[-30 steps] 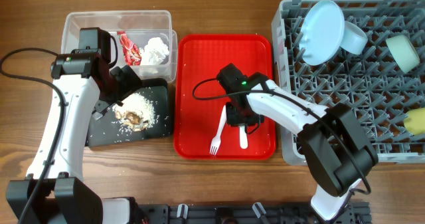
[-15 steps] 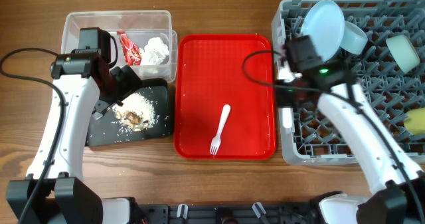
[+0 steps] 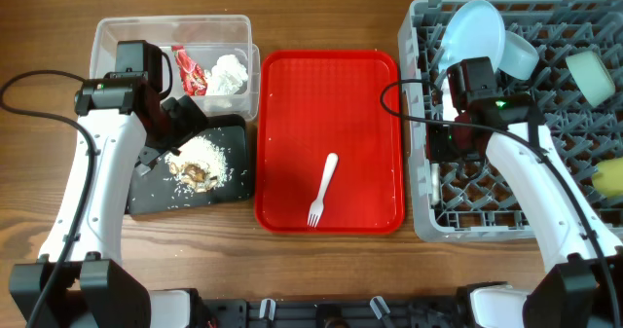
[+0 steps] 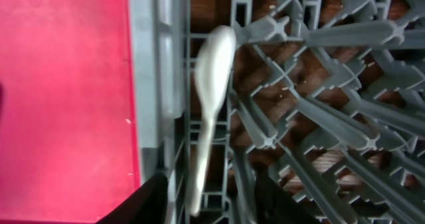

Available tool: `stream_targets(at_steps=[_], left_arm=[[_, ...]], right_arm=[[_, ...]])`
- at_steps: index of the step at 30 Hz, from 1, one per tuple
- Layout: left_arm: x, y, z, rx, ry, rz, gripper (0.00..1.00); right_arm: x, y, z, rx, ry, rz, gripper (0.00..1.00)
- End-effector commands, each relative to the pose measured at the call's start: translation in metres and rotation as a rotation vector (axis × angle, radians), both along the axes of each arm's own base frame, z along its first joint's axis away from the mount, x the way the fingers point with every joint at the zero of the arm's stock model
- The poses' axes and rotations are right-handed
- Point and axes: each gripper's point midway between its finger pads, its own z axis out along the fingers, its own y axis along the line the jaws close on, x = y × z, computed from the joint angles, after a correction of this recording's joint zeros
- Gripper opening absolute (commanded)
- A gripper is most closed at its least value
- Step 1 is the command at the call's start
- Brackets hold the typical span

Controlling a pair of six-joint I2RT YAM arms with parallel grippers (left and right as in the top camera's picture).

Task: Sort waste into correct bins and load items into the dishwasher rack
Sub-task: 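Grasp the white fork with right gripper and drop it in rack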

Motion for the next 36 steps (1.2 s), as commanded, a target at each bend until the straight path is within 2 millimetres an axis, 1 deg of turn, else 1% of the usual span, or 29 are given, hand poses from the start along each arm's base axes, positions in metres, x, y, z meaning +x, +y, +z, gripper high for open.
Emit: stream_targets(at_steps=[1, 2, 3, 4, 6, 7, 8, 9, 10, 11, 13, 15, 16, 19, 21, 22, 23, 24, 25, 28, 31, 32, 33, 35, 36], left_arm=[[0.000, 0.001, 0.004, -0.006, -0.015, 0.014, 1.00], [0.000, 0.001, 0.004, -0.006, -0.015, 0.014, 1.00], [0.000, 0.001, 0.004, -0.006, -0.015, 0.014, 1.00], [0.000, 0.001, 0.004, -0.006, -0.016, 0.014, 1.00], [0.000, 0.001, 0.004, -0.005, -0.016, 0.014, 1.00], [0.000, 0.001, 0.004, -0.005, -0.016, 0.014, 1.00], [0.000, 0.001, 0.004, -0.005, -0.016, 0.014, 1.00], [0.000, 0.001, 0.004, -0.005, -0.016, 0.014, 1.00], [0.000, 0.001, 0.004, -0.005, -0.016, 0.014, 1.00], [0.000, 0.001, 0.004, -0.005, -0.016, 0.014, 1.00], [0.000, 0.001, 0.004, -0.005, -0.016, 0.014, 1.00], [0.000, 0.001, 0.004, -0.005, -0.016, 0.014, 1.00], [0.000, 0.001, 0.004, -0.005, -0.016, 0.014, 1.00], [0.000, 0.001, 0.004, -0.005, -0.016, 0.014, 1.00], [0.000, 0.001, 0.004, -0.005, -0.016, 0.014, 1.00], [0.000, 0.001, 0.004, -0.005, -0.016, 0.014, 1.00], [0.000, 0.001, 0.004, -0.005, -0.016, 0.014, 1.00], [0.000, 0.001, 0.004, -0.005, -0.016, 0.014, 1.00], [0.000, 0.001, 0.004, -0.005, -0.016, 0.014, 1.00], [0.000, 0.001, 0.004, -0.005, -0.016, 0.014, 1.00], [0.000, 0.001, 0.004, -0.005, -0.015, 0.014, 1.00], [0.000, 0.001, 0.004, -0.005, -0.015, 0.010, 1.00], [0.000, 0.001, 0.004, -0.005, -0.015, 0.010, 1.00], [0.000, 0.001, 0.004, -0.005, -0.015, 0.010, 1.00], [0.000, 0.001, 0.004, -0.005, -0.015, 0.010, 1.00]], right_arm=[[0.025, 0.031, 0.043, 0.168, -0.096, 0.010, 0.46], [0.028, 0.051, 0.055, 0.271, -0.111, 0.024, 0.46], [0.030, 0.070, 0.062, 0.348, -0.119, 0.047, 0.46], [0.029, 0.085, 0.065, 0.381, -0.120, 0.060, 0.46], [0.018, 0.121, 0.058, 0.384, -0.093, 0.118, 0.49], [0.010, 0.141, 0.046, 0.355, -0.054, 0.118, 0.57], [0.005, 0.152, 0.038, 0.346, -0.024, 0.107, 0.61], [-0.003, 0.167, 0.026, 0.339, 0.020, 0.120, 0.62], [-0.015, 0.184, 0.009, 0.319, 0.082, 0.144, 0.63], [-0.022, 0.191, 0.000, 0.306, 0.112, 0.154, 0.63], [-0.045, 0.211, -0.035, 0.252, 0.234, 0.106, 0.63], [-0.062, 0.220, -0.061, 0.199, 0.316, 0.056, 0.63], [-0.074, 0.227, -0.082, 0.158, 0.364, 0.055, 0.63], [-0.086, 0.233, -0.108, 0.106, 0.408, 0.034, 0.62], [-0.084, 0.228, -0.118, 0.064, 0.395, 0.006, 0.57], [-0.083, 0.227, -0.120, 0.056, 0.390, 0.005, 0.54], [-0.081, 0.225, -0.121, 0.047, 0.382, 0.005, 0.45], [-0.081, 0.225, -0.121, 0.044, 0.381, 0.005, 0.38], [-0.082, 0.224, -0.121, 0.041, 0.384, 0.004, 0.34], [-0.082, 0.221, -0.120, 0.032, 0.388, 0.001, 0.31], [-0.078, 0.203, -0.120, -0.042, 0.372, -0.019, 0.30], [-0.077, 0.197, -0.119, -0.050, 0.380, -0.032, 0.24], [-0.075, 0.195, -0.118, -0.049, 0.381, -0.032, 0.20], [-0.068, 0.192, -0.110, -0.030, 0.366, -0.013, 0.20], [-0.063, 0.191, -0.100, -0.014, 0.344, 0.002, 0.18]])
